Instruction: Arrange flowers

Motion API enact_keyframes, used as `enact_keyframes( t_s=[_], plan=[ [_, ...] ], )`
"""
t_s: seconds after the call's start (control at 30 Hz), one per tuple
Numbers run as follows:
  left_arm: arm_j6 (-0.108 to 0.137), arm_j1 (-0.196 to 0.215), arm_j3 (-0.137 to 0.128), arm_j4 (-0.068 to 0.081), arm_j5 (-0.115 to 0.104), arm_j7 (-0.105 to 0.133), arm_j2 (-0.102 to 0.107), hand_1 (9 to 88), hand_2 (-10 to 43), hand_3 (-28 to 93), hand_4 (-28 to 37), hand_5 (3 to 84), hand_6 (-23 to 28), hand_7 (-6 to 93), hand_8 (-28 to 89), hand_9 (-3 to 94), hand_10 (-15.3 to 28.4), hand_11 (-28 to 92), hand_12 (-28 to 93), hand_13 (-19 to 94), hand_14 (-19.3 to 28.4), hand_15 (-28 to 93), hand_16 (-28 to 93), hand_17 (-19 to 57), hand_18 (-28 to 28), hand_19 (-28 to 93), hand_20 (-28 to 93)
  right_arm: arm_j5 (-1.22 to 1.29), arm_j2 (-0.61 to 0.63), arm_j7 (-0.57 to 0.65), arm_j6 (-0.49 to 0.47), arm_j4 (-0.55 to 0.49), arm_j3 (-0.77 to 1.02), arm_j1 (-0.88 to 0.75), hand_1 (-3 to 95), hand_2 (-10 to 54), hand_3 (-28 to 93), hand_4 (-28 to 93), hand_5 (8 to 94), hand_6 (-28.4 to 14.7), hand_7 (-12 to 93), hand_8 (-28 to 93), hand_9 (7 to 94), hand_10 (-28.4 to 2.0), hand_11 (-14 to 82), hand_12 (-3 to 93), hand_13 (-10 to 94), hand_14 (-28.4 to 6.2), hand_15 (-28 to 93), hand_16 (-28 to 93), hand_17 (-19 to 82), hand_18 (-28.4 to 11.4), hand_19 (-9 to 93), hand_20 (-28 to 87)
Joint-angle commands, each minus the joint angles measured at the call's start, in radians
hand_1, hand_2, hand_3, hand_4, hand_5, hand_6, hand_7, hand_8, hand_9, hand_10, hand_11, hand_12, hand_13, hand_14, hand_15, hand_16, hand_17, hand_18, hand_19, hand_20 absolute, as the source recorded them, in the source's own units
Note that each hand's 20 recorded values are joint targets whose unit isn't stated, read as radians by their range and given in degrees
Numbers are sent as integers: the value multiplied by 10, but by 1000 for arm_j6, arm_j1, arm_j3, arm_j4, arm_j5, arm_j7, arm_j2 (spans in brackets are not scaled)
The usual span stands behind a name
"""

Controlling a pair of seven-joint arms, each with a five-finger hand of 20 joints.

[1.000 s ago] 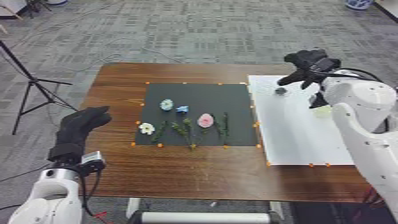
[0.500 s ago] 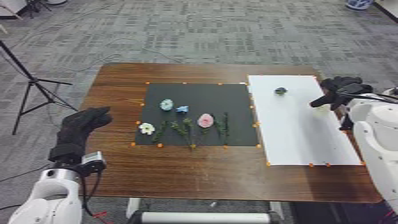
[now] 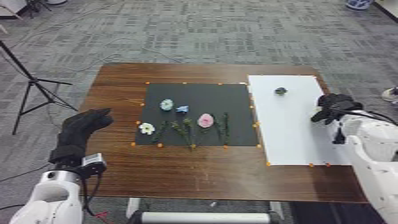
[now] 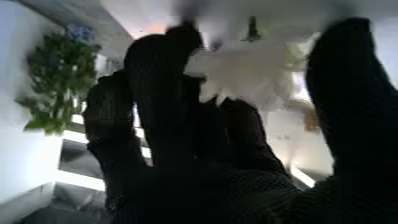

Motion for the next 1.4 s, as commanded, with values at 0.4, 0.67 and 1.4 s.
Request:
enact_keyframes(
  t_s=[0.4,0.67,1.4],
  plan=[
    [-1,9,-9,-9,-1,3,-6,275,111,675,-245,554,15,184,-79,552,144,268,153,421,188,293,-17,59,136,114,187,292,128,30,309,-164,-236,164,535,-73,638,-230,776,30,263,33,870,-98,225,262,727,-104,697,373,374,-244,838,576],
    [-3,-3,-2,-6,2,4,-4,275,112,672,-244,550,16,184,-80,548,143,269,152,419,186,290,-17,58,136,114,188,307,42,-43,255,-156,-461,335,534,-77,640,-228,783,36,251,37,873,-91,198,264,715,-103,689,378,368,-239,832,574],
    [-14,-18,5,2,-1,-12,-11,279,117,659,-231,535,16,190,-86,528,138,285,141,414,180,286,-18,57,135,113,189,215,-237,-43,113,-15,-531,307,531,-78,638,-230,784,44,245,33,877,-89,156,257,713,-102,677,378,366,-236,825,567]
  ],
)
